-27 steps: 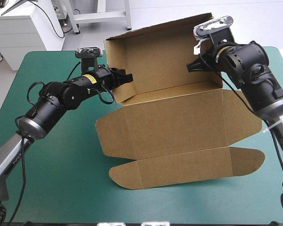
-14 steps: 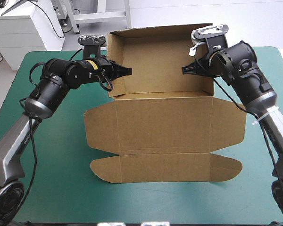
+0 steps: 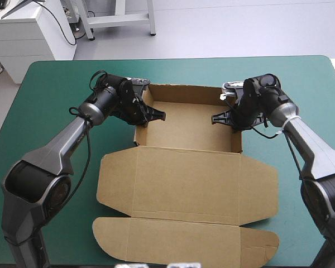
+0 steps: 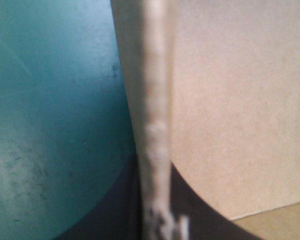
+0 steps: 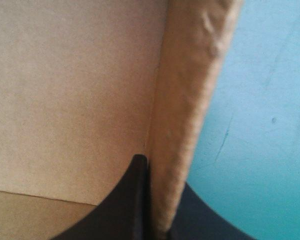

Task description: Fold the box

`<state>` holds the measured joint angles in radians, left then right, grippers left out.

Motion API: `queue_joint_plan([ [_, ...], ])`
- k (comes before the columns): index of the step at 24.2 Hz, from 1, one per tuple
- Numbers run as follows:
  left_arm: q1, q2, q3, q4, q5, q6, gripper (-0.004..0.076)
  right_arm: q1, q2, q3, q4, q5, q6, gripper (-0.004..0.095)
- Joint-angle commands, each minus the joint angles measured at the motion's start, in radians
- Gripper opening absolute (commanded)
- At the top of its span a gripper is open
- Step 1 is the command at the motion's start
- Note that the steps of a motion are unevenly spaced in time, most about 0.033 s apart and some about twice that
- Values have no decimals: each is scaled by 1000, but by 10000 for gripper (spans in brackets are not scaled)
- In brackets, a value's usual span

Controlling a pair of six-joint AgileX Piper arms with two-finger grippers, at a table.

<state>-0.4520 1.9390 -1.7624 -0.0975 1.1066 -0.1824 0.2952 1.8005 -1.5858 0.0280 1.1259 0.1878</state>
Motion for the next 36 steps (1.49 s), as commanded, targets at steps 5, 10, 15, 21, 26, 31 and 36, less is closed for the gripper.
queue_joint_plan([
  [5, -14, 42, -43, -50, 44, 17, -8, -1, 63, -19, 64, 9, -89, -21],
  [10, -14, 67, -43, -39, 73, 14, -8, -1, 72, -19, 66, 1, -89, -21],
  [15, -14, 69, -56, -8, 91, 19, 6, -1, 77, -19, 62, -5, -89, -18],
  [21, -14, 69, -100, 11, 129, 19, 361, -1, 80, -51, 59, 2, -60, 317],
  [26, -14, 66, -252, 119, 182, 19, 495, -40, 80, -165, 33, 49, -22, 656],
  [31, -14, 45, -350, 121, 182, 19, 495, -40, 72, -245, -60, 120, 23, 679],
  [36, -14, -12, -377, 135, 184, 27, 411, -40, 21, -270, -66, 120, 39, 678],
])
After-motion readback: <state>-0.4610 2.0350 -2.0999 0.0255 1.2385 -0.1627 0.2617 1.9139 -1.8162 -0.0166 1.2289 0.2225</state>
